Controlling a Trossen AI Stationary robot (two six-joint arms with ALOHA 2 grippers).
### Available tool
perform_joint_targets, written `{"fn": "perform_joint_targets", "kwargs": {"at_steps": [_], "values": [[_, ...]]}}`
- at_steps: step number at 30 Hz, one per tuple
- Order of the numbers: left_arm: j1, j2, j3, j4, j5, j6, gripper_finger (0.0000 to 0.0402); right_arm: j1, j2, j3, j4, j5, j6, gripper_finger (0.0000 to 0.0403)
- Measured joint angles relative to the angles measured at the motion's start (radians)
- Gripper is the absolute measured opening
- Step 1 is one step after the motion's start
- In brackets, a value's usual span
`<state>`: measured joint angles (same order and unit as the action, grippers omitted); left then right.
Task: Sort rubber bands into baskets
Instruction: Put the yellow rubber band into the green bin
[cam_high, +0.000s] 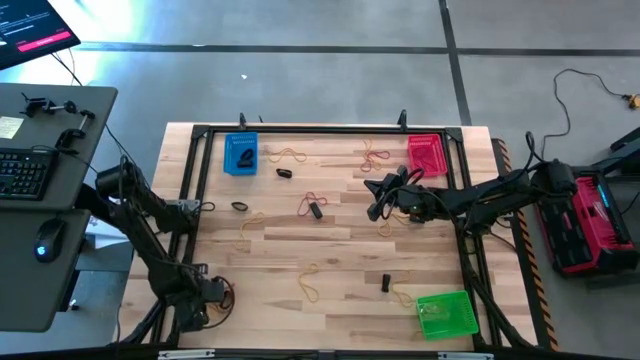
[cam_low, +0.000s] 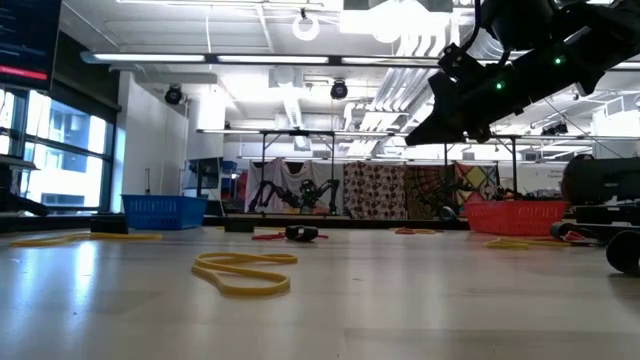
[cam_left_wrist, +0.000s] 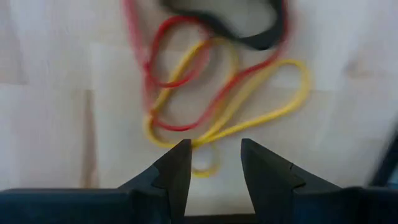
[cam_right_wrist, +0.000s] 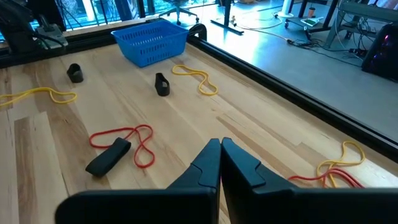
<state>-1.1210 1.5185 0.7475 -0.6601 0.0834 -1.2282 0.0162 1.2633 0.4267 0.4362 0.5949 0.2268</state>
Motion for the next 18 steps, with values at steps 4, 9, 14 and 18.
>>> {"fn": "perform_joint_targets", "kwargs": {"at_steps": [4, 9, 14, 18], "values": [[0.001, 0.028, -0.006, 0.006, 0.028, -0.019, 0.0133, 0.000, 0.000, 0.000, 0.000, 0.000, 0.000, 0.0000], [0.002, 0.041, -0.007, 0.006, 0.049, -0.018, 0.0129, 0.000, 0.000, 0.000, -0.007, 0.000, 0.000, 0.0000], [0.003, 0.043, -0.003, 0.002, 0.069, 0.000, 0.0086, 0.000, 0.000, 0.000, -0.007, 0.000, 0.000, 0.0000], [0.002, 0.049, 0.018, 0.008, 0.119, 0.059, 0.0022, 0.000, 0.000, 0.000, -0.008, 0.000, 0.000, 0.0000]]}}
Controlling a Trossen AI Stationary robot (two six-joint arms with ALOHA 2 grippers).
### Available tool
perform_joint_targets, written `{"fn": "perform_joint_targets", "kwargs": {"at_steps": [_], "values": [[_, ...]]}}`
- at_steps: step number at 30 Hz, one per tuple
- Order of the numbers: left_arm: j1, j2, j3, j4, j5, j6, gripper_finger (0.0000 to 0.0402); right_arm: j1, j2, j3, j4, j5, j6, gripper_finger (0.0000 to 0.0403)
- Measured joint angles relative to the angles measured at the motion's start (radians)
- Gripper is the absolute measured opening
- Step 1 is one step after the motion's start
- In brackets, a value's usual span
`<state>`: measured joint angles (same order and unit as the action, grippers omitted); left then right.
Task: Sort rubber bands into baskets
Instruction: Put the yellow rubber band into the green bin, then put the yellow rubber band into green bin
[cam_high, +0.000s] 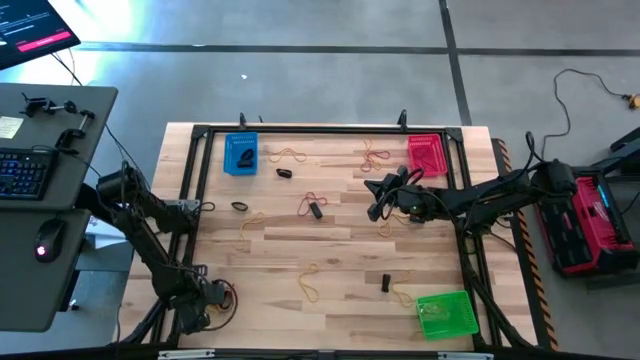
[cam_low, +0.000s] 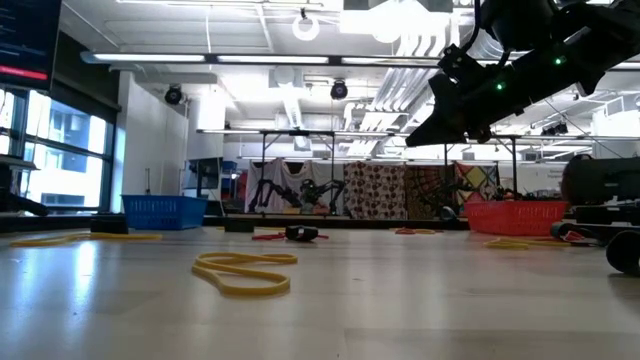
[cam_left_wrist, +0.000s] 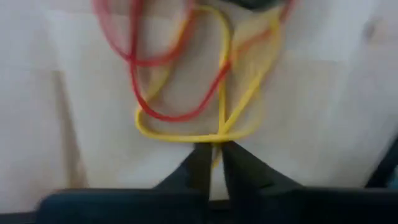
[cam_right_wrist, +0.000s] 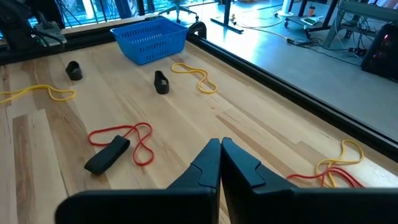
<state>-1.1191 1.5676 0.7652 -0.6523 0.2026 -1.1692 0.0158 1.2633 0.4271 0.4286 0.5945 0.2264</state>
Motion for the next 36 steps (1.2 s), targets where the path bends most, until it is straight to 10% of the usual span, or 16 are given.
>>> {"fn": "perform_joint_targets", "kwargs": {"at_steps": [12, 30, 36], "values": [[0.052, -0.128, 0.065, -0.084, 0.009, 0.044, 0.0000, 0.001, 0.000, 0.000, 0.000, -0.027, 0.000, 0.0000], [0.341, -0.506, 0.114, -0.185, -0.439, 0.262, 0.0000, 0.022, 0.000, 0.000, 0.185, -0.284, -0.071, 0.0000], [0.430, -0.490, 0.094, -0.167, -0.261, 0.382, 0.0001, 0.034, 0.000, 0.000, 0.199, -0.288, -0.074, 0.0000]]}}
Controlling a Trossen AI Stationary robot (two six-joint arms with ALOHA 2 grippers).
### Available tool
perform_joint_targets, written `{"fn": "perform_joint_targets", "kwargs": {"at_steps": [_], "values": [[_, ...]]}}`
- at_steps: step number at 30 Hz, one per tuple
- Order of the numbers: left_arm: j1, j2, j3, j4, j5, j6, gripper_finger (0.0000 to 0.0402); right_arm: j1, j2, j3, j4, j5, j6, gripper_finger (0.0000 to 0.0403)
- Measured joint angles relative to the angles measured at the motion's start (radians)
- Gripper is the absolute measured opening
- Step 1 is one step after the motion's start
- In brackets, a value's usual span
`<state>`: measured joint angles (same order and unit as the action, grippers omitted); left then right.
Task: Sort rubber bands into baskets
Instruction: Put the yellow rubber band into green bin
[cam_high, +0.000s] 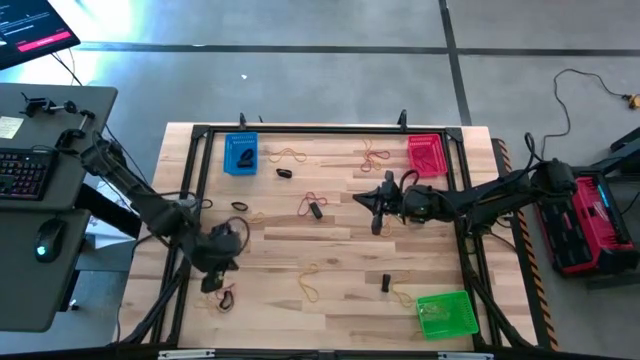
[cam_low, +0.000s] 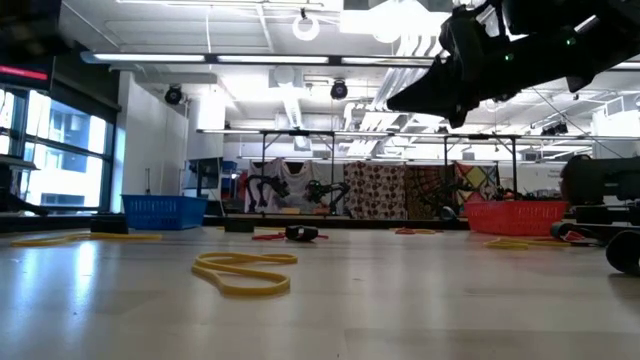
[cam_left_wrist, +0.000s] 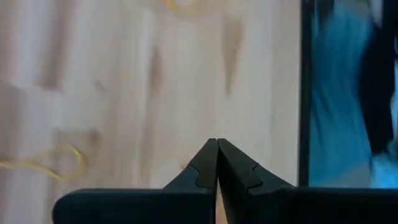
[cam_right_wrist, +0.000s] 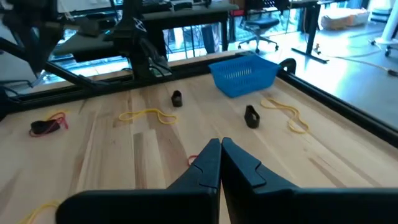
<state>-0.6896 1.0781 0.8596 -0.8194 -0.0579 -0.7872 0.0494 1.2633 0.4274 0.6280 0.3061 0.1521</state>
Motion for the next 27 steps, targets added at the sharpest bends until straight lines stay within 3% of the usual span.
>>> {"fn": "perform_joint_targets", "kwargs": {"at_steps": [5, 16, 21, 27], "values": [[-0.037, 0.083, -0.031, -0.018, 0.118, -0.012, 0.0020, 0.000, 0.000, 0.000, -0.017, 0.000, 0.001, 0.0000], [-0.218, 0.344, -0.032, 0.059, 0.182, -0.040, 0.0116, -0.001, 0.000, 0.000, -0.019, 0.000, -0.003, 0.0001], [-0.293, 0.403, -0.032, 0.118, 0.182, -0.076, 0.0133, -0.001, 0.000, 0.000, -0.019, 0.000, -0.004, 0.0001], [-0.322, 0.463, -0.032, 0.126, 0.128, -0.118, 0.0128, -0.001, 0.000, 0.000, -0.019, 0.001, -0.004, 0.0001]]}}
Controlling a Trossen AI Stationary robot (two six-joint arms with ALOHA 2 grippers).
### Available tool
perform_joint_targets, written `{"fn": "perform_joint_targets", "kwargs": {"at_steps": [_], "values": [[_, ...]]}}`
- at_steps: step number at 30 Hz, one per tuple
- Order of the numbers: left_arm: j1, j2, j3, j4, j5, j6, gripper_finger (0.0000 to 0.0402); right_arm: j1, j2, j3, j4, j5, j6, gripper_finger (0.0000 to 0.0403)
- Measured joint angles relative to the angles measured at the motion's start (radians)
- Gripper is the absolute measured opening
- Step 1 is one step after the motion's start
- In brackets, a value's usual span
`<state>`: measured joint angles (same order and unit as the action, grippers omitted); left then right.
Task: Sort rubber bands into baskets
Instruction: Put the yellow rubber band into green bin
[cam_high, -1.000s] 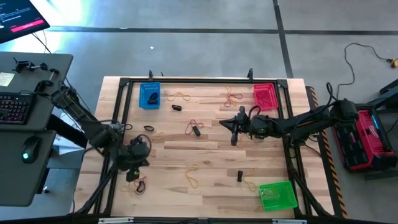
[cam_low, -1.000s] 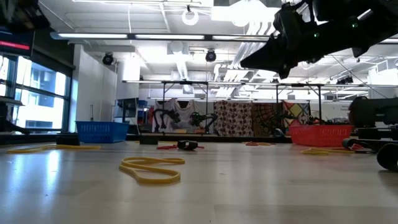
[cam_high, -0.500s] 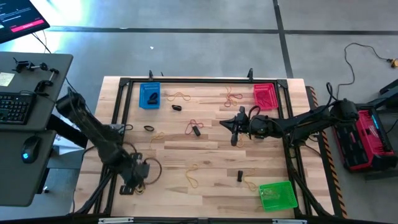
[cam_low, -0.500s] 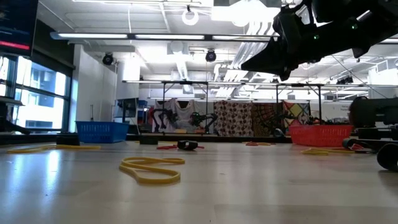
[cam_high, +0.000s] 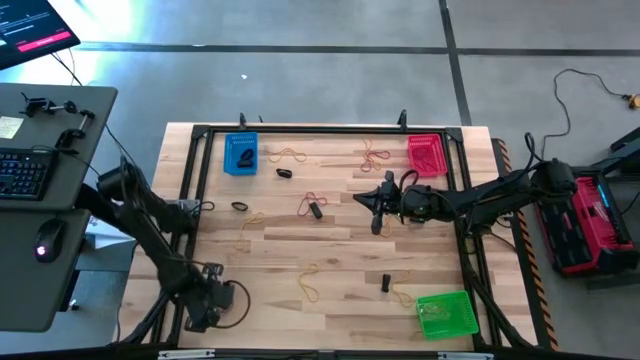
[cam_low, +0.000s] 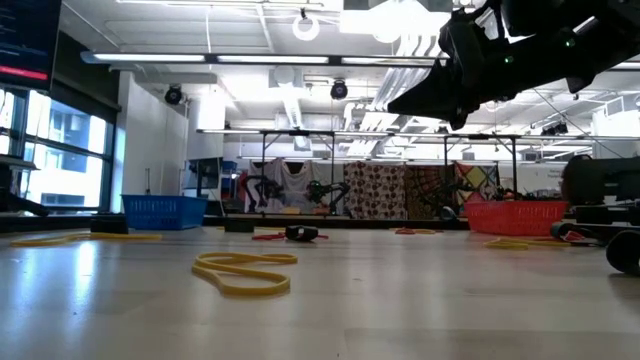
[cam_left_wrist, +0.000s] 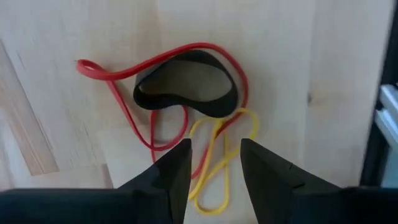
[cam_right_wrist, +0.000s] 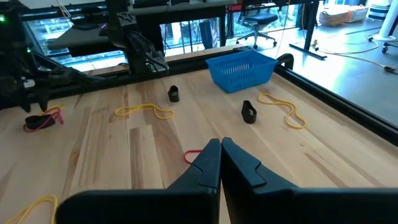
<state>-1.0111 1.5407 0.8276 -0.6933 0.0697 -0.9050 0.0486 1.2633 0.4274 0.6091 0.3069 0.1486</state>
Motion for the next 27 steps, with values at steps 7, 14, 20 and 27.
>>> {"fn": "perform_joint_targets", "kwargs": {"at_steps": [7, 14, 20, 27], "values": [[0.000, 0.041, 0.000, 0.056, 0.004, -0.001, 0.0107, 0.000, 0.000, 0.000, -0.001, 0.000, 0.000, 0.0001], [0.000, 0.063, 0.000, 0.060, 0.006, -0.002, 0.0080, 0.000, 0.000, 0.000, -0.014, 0.017, -0.001, 0.0001], [0.000, 0.071, 0.000, 0.060, 0.006, -0.002, 0.0033, 0.000, 0.000, 0.000, -0.025, 0.030, -0.001, 0.0001], [0.001, 0.056, 0.000, 0.060, 0.042, -0.001, 0.0005, 0.000, 0.000, 0.000, -0.025, 0.029, -0.001, 0.0001]]}}
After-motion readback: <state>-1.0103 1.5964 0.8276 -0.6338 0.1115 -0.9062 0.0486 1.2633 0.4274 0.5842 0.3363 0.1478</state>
